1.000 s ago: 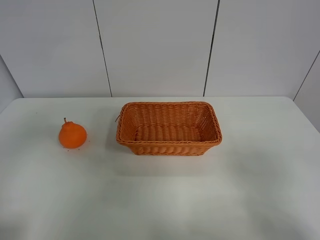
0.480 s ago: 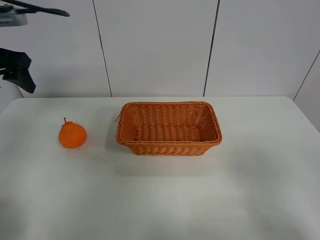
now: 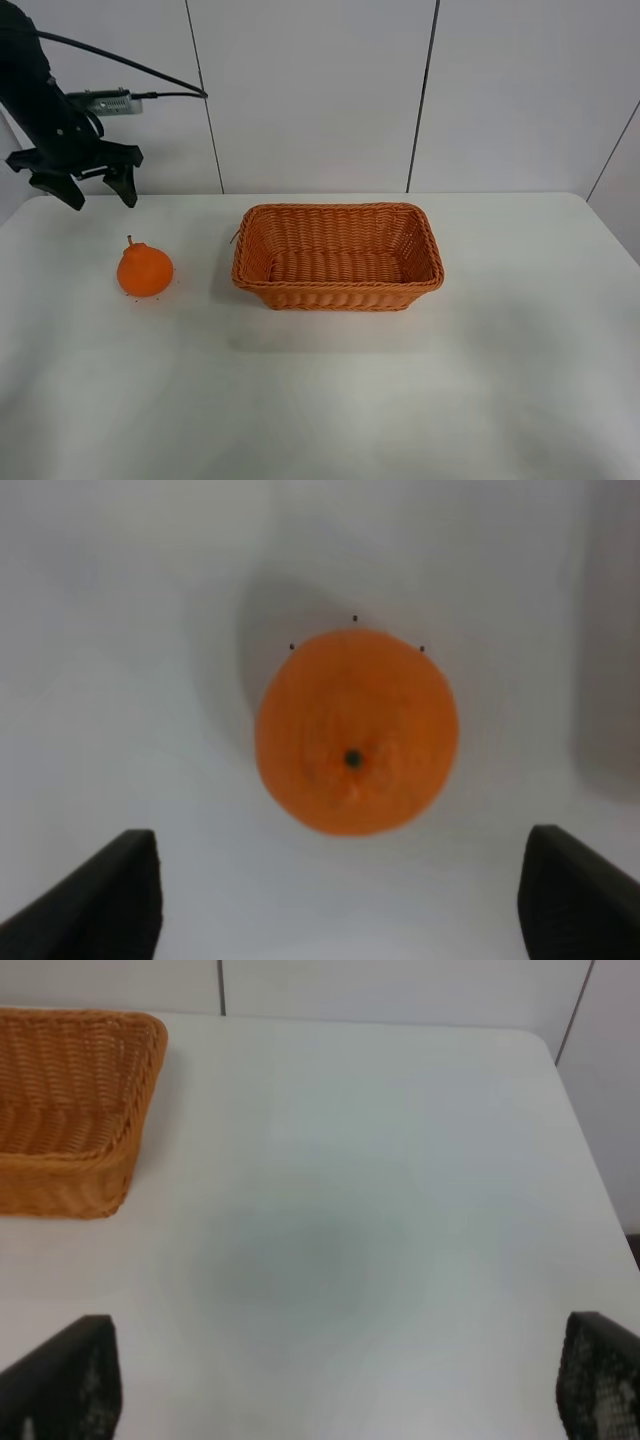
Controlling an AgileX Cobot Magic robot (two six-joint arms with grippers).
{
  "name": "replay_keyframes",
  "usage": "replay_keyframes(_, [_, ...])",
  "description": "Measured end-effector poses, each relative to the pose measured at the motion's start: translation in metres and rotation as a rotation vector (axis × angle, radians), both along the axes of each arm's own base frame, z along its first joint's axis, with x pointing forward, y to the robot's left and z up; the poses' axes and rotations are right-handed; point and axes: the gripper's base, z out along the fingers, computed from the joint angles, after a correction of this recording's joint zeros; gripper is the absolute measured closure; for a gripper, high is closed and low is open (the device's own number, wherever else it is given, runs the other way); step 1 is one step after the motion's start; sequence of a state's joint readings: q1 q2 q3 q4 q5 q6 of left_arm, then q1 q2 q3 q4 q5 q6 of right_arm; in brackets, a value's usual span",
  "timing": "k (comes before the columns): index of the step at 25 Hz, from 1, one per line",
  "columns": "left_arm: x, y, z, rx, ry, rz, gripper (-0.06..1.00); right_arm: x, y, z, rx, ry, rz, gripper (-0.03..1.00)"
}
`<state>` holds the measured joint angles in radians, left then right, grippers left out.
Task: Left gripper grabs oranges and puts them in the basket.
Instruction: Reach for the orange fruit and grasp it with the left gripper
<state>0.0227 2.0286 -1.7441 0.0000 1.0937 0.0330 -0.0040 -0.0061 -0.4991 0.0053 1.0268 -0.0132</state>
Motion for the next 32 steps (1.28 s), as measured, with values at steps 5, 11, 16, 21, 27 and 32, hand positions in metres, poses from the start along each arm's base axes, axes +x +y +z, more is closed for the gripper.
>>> replay_keyframes(5, [0.012,0.0,-0.041,-0.001,0.065,0.0,0.11,0.0,0.0,0.0,0.0,0.0,0.0,0.27])
replay_keyframes(11, [0.019,0.0,-0.073,-0.002,0.11,0.0,0.11,0.0,0.0,0.0,0.0,0.0,0.0,0.27])
replay_keyframes(16, [0.022,-0.003,-0.082,-0.036,0.112,-0.011,0.11,0.0,0.0,0.0,0.0,0.0,0.0,0.27])
replay_keyframes(21, [0.023,-0.004,-0.093,-0.046,0.13,-0.024,0.11,0.0,0.0,0.0,0.0,0.0,0.0,0.27])
replay_keyframes(27, [0.024,-0.004,-0.113,-0.053,0.173,-0.022,0.12,0.0,0.0,0.0,0.0,0.0,0.0,0.27])
replay_keyframes(32, [0.024,-0.004,-0.114,-0.054,0.176,-0.021,0.34,0.0,0.0,0.0,0.0,0.0,0.0,0.27])
